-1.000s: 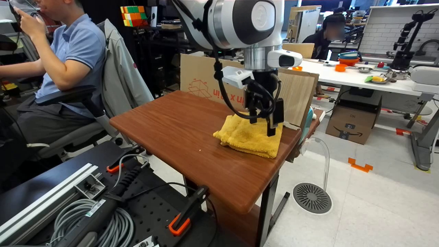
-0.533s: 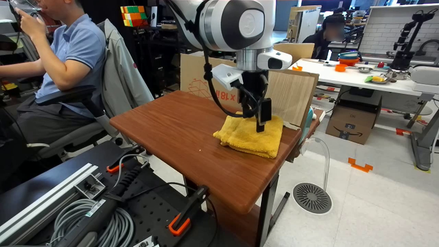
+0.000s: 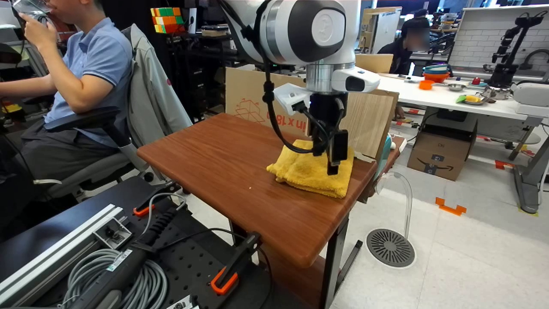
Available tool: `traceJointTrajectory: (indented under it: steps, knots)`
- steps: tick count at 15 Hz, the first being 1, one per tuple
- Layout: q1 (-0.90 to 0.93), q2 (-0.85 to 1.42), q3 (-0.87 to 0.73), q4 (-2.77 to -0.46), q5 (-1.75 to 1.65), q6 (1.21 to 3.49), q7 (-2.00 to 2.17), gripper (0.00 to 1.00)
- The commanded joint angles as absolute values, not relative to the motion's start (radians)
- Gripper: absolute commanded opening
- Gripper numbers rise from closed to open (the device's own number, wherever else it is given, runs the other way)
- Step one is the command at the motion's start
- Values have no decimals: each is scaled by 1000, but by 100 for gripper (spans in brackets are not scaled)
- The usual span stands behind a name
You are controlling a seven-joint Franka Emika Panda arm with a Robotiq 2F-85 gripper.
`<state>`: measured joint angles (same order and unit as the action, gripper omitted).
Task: Slide the towel to the left end of the table
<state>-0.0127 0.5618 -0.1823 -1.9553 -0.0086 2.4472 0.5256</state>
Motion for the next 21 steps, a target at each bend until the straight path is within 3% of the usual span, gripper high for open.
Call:
traceJointTrajectory:
  steps: [1,14,21]
  knots:
    - [-3,564,-192,-1952,0,2444,521,100]
    - [8,764,-188,-1856,51,2425,580,100]
    - [116,699,-220,-2019,-75,2552,596,100]
